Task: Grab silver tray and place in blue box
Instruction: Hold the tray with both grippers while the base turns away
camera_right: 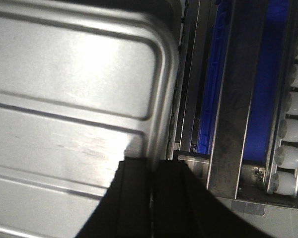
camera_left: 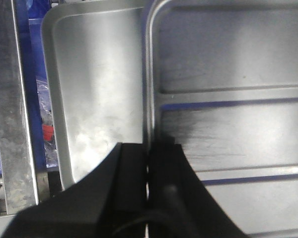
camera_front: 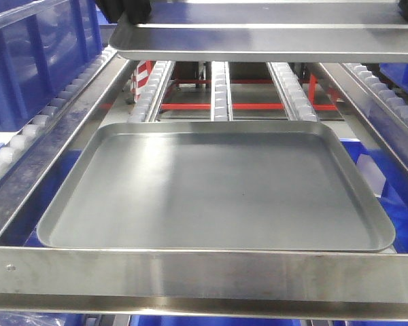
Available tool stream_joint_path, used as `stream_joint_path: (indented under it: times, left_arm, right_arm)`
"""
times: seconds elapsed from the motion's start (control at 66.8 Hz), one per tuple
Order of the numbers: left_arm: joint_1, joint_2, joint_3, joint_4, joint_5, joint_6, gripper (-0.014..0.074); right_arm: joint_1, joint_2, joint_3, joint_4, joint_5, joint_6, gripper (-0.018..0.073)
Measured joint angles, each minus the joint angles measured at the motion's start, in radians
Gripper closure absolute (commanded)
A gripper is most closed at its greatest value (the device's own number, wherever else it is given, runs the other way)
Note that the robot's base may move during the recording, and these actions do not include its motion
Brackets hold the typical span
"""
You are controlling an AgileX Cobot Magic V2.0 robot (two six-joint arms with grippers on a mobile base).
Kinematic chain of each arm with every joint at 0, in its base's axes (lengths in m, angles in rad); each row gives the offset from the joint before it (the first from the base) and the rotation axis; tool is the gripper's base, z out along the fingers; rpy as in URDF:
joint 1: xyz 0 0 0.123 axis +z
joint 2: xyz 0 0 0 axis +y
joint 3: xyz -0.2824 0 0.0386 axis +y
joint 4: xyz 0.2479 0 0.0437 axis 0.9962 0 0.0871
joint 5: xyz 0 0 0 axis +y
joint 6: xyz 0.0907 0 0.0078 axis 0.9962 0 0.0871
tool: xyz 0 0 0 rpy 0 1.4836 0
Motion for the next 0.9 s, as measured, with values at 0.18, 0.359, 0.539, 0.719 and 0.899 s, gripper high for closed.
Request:
stream_joint_path:
  times: [0.18, 0.359, 0.539, 0.719, 0.899]
  left_arm:
    - [0.000, 0.000, 0.000, 0.000, 0.000, 0.000, 0.0693]
    - [0.000, 0.000, 0.000, 0.000, 0.000, 0.000, 0.0693]
    - [0.000, 0.000, 0.000, 0.000, 0.000, 0.000, 0.0693]
    - [0.000, 0.000, 0.000, 0.000, 0.000, 0.000, 0.0693]
    - [0.000, 0.000, 0.000, 0.000, 0.000, 0.000, 0.0693]
  right_arm:
    - [0.000, 0.000, 0.000, 0.000, 0.002, 0.000, 0.0501]
    - [0.000, 0.000, 0.000, 0.000, 0.002, 0.000, 0.0501]
    - [0.000, 0.000, 0.000, 0.000, 0.002, 0.000, 0.0501]
    - [0.000, 0.000, 0.000, 0.000, 0.002, 0.000, 0.0501]
    - [0.000, 0.000, 0.000, 0.000, 0.002, 0.000, 0.0501]
